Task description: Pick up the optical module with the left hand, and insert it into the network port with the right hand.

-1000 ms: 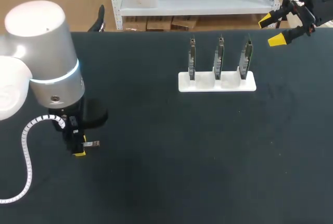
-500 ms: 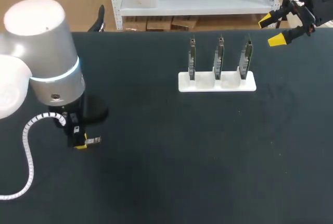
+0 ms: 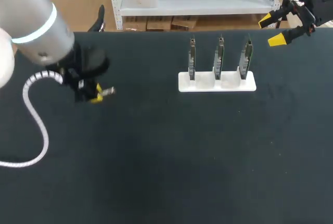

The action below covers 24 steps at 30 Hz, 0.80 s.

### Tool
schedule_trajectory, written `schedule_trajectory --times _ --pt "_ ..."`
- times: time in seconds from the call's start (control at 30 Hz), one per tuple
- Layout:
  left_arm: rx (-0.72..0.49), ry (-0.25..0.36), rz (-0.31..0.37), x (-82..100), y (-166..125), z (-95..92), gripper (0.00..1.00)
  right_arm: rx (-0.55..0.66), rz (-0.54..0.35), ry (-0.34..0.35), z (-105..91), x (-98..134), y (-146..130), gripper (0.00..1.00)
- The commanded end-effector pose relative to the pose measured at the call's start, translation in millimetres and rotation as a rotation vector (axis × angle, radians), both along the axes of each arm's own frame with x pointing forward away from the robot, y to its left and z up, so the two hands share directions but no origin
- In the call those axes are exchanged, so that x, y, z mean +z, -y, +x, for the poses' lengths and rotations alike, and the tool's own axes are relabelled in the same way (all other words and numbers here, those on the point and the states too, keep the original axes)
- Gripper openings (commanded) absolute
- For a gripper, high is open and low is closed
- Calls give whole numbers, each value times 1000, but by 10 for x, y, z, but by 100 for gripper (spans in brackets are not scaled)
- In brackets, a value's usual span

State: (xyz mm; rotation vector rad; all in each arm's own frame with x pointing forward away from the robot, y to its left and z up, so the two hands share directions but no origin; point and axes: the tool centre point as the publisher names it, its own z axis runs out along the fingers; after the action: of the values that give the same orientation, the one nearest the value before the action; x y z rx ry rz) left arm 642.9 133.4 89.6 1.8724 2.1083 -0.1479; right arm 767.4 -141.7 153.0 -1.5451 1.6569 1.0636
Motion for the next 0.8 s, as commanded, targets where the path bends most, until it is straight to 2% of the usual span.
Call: schedule_trajectory --times 0.03,0.2,0.33,0.8 --pt "-27 22 -132 307 159 227 0 2 1 -1 13 -4 1 100" --pt "-32 73 -283 706 429 476 0 2 1 -1 13 -4 1 100" --pt "-36 93 -354 914 519 594 0 2 1 -1 13 -4 1 100" --pt "-36 93 -354 914 519 594 0 2 1 -1 13 -4 1 100"
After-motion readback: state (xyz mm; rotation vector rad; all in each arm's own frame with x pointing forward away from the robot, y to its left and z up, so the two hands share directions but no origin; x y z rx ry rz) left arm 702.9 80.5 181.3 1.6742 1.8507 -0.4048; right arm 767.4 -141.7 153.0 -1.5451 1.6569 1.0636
